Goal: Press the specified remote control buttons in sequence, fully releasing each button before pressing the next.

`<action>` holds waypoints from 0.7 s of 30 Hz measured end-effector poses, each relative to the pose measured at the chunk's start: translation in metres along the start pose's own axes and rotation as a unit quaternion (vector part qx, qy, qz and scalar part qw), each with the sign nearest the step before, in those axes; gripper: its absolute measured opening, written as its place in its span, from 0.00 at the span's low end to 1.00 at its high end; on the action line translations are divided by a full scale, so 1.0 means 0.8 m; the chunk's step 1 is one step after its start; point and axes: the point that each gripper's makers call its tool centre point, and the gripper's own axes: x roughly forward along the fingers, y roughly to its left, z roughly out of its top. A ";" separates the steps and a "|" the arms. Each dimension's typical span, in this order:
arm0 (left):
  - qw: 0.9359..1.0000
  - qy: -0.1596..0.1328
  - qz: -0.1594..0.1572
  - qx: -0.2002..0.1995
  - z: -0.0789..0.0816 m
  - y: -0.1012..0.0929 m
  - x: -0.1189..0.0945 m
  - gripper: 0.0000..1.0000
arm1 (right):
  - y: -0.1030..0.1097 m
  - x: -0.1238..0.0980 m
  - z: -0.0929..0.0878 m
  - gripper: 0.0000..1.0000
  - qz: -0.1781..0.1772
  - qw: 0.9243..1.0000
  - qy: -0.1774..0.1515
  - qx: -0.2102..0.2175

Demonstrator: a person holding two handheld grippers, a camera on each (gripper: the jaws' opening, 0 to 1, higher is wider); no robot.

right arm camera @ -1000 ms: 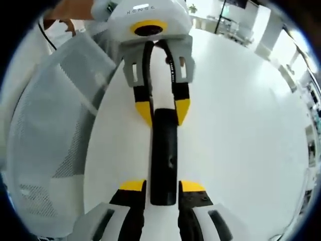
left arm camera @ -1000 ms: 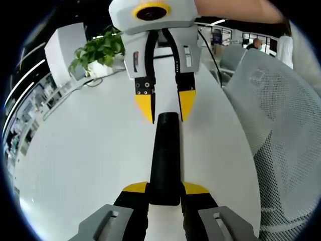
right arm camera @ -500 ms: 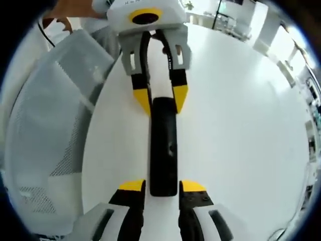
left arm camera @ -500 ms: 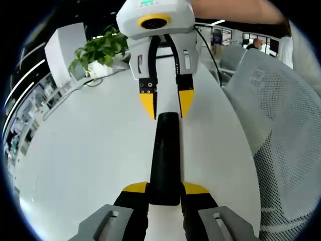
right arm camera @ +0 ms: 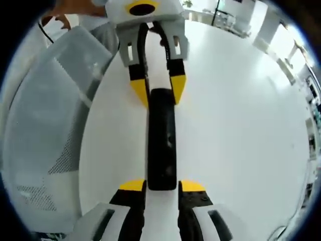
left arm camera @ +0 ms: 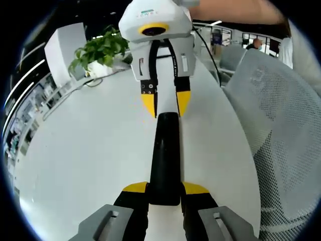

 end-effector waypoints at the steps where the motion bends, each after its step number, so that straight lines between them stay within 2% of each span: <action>1: 1.000 0.000 0.000 0.000 0.000 0.000 0.000 0.24 | 0.000 0.001 -0.001 0.21 0.001 1.000 0.001 0.000; 21: 1.000 0.000 -0.003 0.000 0.001 0.000 0.001 0.24 | 0.000 0.008 -0.004 0.20 0.002 1.000 0.003 -0.001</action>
